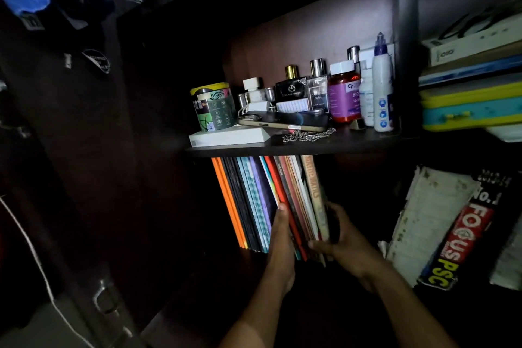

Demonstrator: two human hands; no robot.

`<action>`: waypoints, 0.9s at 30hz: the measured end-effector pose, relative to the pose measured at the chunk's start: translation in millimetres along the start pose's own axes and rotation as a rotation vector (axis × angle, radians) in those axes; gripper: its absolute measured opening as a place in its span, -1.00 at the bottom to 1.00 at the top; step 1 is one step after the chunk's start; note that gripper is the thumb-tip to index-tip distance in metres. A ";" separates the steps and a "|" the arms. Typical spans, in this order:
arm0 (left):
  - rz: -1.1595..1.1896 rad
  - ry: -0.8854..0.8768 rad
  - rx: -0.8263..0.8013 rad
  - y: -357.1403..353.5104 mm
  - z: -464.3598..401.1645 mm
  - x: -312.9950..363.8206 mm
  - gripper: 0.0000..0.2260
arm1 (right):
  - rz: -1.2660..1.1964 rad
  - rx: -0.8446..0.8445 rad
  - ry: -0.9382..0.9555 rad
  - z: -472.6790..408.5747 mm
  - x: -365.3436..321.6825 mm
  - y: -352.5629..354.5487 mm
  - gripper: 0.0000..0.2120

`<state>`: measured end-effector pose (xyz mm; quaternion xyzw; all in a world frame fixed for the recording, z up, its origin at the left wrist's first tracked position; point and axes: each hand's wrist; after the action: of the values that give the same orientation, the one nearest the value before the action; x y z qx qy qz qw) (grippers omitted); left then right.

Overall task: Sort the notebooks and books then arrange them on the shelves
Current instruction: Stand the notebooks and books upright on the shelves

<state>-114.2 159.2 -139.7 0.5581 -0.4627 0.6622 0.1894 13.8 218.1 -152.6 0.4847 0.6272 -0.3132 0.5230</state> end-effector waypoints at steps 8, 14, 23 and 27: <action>-0.135 -0.122 0.169 8.0 -20.5 -15.9 -0.28 | 0.082 0.114 0.145 7.4 0.4 -19.6 -0.15; -0.128 -0.146 0.181 1.3 -14.2 -13.3 -0.30 | 0.120 0.162 0.175 7.4 -1.2 -25.9 -0.13; -0.025 0.036 -0.038 5.5 -5.2 0.6 -0.35 | 0.081 0.166 0.156 10.8 -1.4 -24.1 -0.17; -0.136 0.020 0.006 10.6 -16.4 -4.2 -0.29 | 0.106 0.199 0.150 9.6 2.0 -25.9 -0.14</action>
<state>-130.3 168.5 -146.9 0.5823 -0.4198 0.6547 0.2369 -7.0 201.4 -160.0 0.5888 0.6040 -0.3085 0.4397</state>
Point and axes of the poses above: each hand's wrist, its own z-axis away from the middle knuckle, its own y-axis out of the back of the hand, x = y × z, and after that the axes turned 10 degrees about x, right-handed
